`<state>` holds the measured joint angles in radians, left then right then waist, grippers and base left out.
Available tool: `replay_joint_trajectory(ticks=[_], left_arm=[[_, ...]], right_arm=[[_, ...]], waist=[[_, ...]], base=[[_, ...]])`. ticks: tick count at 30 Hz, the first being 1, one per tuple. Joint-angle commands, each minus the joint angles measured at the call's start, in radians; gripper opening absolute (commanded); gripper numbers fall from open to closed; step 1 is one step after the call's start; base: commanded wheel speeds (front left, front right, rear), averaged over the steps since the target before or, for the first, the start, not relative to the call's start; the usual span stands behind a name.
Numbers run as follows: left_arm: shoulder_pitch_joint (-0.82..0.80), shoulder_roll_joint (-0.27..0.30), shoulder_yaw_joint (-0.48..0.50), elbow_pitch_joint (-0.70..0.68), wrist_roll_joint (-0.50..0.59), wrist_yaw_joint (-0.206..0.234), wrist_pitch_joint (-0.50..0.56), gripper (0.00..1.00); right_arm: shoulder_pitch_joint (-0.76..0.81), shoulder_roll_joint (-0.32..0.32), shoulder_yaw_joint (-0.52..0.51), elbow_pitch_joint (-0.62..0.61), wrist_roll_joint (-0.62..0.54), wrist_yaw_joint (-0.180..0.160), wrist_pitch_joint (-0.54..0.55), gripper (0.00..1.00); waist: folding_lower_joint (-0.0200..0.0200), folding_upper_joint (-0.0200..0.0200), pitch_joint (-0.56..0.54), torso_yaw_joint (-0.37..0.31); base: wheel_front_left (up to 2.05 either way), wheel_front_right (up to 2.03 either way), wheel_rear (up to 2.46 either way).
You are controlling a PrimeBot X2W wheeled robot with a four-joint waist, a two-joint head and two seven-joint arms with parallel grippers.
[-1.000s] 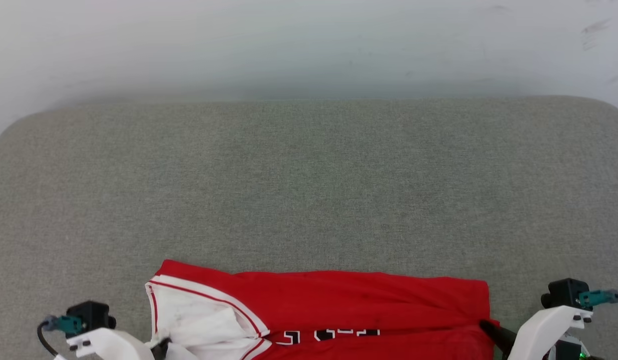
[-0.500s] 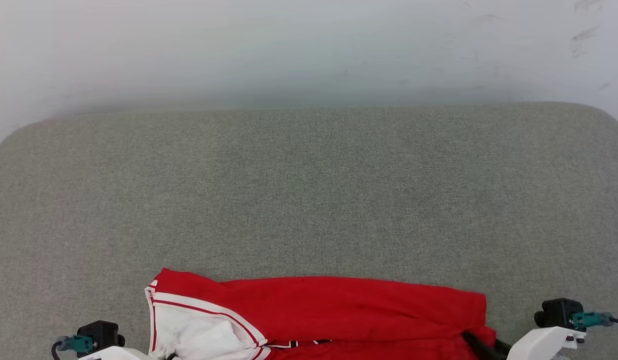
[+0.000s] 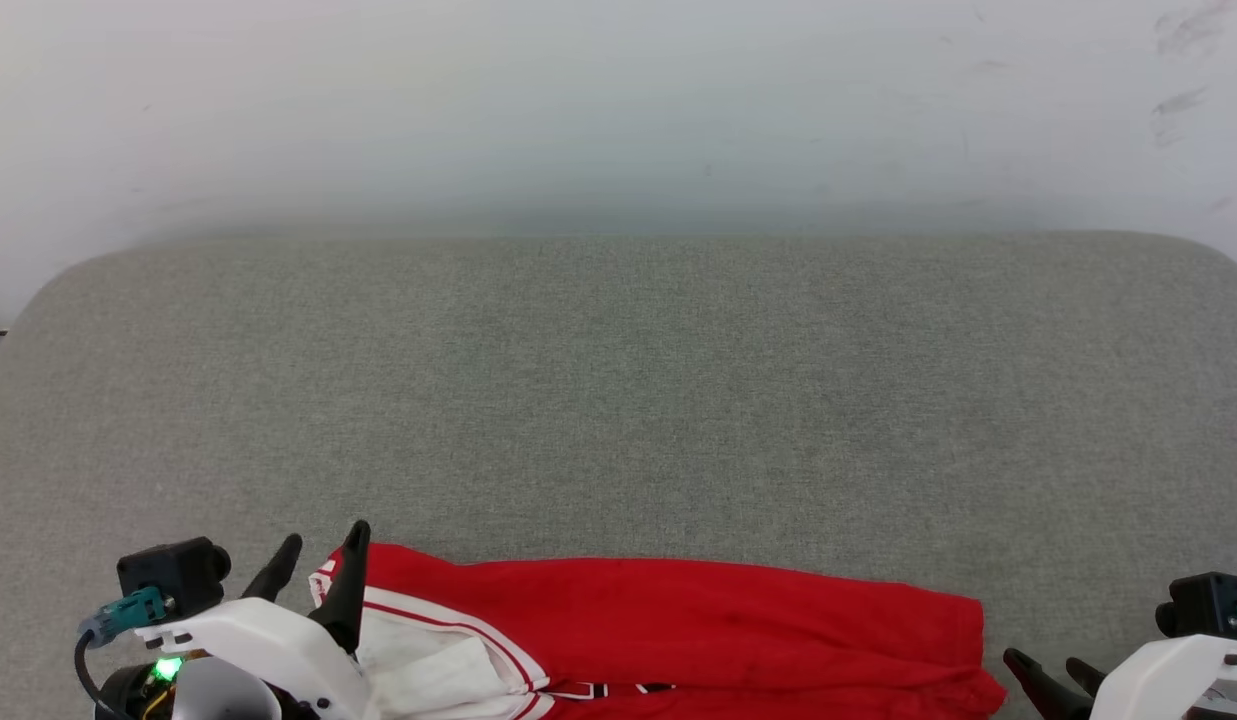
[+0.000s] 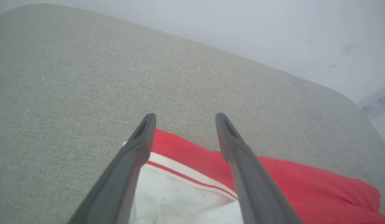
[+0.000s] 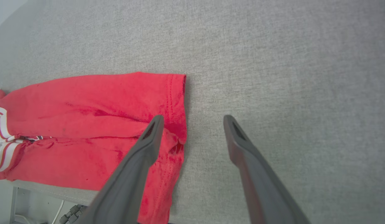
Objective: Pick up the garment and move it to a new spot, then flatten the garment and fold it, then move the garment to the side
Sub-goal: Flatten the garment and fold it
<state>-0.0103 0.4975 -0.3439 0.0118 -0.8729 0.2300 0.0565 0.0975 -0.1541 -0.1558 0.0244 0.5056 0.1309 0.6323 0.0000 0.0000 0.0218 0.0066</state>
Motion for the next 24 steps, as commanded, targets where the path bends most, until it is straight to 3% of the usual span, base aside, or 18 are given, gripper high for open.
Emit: replay_joint_trajectory(ticks=[1, 5, 10, 17, 24], left_arm=[[-0.018, -0.008, 0.009, -0.012, 0.02, 0.005, -0.034, 1.0], [-0.051, -0.022, 0.006, -0.057, 0.093, 0.018, -0.132, 1.0], [-0.085, -0.039, -0.009, -0.098, 0.173, 0.036, -0.226, 1.0], [-0.101, -0.045, -0.022, -0.126, 0.23, 0.047, -0.272, 1.0], [-0.099, -0.051, -0.023, -0.127, 0.239, 0.053, -0.282, 1.0]], right_arm=[[0.019, 0.008, -0.008, -0.018, -0.016, 0.0, 0.037, 1.0], [0.028, 0.034, -0.017, -0.064, -0.035, -0.001, 0.107, 1.0], [-0.007, 0.061, -0.015, -0.051, -0.021, 0.0, 0.113, 1.0], [-0.023, 0.071, 0.018, 0.042, 0.005, -0.001, 0.126, 1.0], [0.019, 0.084, 0.122, 0.111, 0.049, 0.0, 0.178, 1.0]], waist=[[0.0, 0.0, 0.004, 0.006], [0.0, 0.0, 0.028, 0.02], [0.0, 0.0, 0.062, 0.038], [0.0, 0.0, 0.108, 0.049], [0.0, 0.0, 0.127, 0.052]], base=[[0.0, 0.0, 0.0], [0.0, 0.0, 0.0], [0.0, 0.0, 0.0], [0.0, 0.0, 0.0], [0.0, 0.0, 0.0]])
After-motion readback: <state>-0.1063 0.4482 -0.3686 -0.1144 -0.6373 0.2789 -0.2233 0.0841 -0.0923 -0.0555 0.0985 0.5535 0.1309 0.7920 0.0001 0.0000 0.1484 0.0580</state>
